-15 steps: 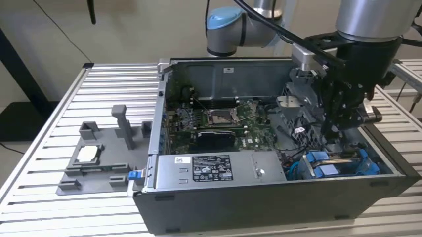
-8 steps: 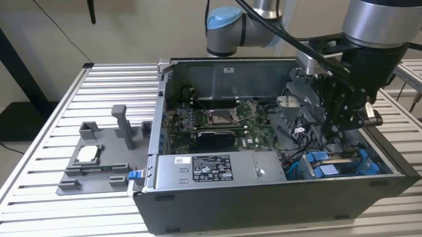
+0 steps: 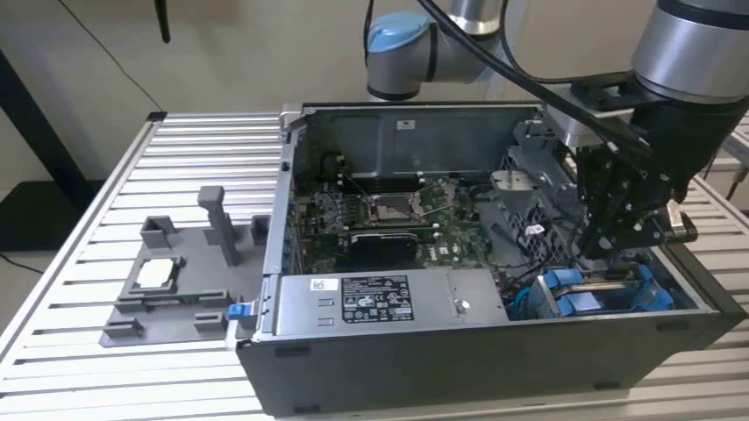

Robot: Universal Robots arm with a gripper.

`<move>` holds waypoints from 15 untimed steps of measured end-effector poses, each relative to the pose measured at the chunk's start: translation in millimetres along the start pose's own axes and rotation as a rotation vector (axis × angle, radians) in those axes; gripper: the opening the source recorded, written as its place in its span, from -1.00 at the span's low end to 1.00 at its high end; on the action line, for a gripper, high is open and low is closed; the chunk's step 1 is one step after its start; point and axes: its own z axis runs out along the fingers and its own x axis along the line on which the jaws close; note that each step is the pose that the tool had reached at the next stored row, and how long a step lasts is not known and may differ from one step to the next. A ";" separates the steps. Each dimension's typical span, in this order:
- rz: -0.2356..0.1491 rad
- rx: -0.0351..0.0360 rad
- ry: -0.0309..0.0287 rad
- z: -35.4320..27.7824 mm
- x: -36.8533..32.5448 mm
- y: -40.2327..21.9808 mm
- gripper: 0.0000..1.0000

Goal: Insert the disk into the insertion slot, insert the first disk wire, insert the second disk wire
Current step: 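Insert the second disk wire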

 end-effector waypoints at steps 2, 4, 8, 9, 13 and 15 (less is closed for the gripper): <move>0.000 -0.0171 -0.0003 1.1 3.3 -3.0 -0.69; 0.000 -0.0328 -0.0009 2.4 6.1 -7.2 -0.69; 0.000 -0.0608 -0.0019 5.2 8.1 -15.6 -0.69; 0.000 -0.0664 -0.0021 6.1 8.2 -17.6 -0.69; 0.000 -0.0764 -0.0020 7.4 8.3 -19.8 -0.69; 0.000 -0.0765 -0.0020 7.4 8.3 -19.8 -0.69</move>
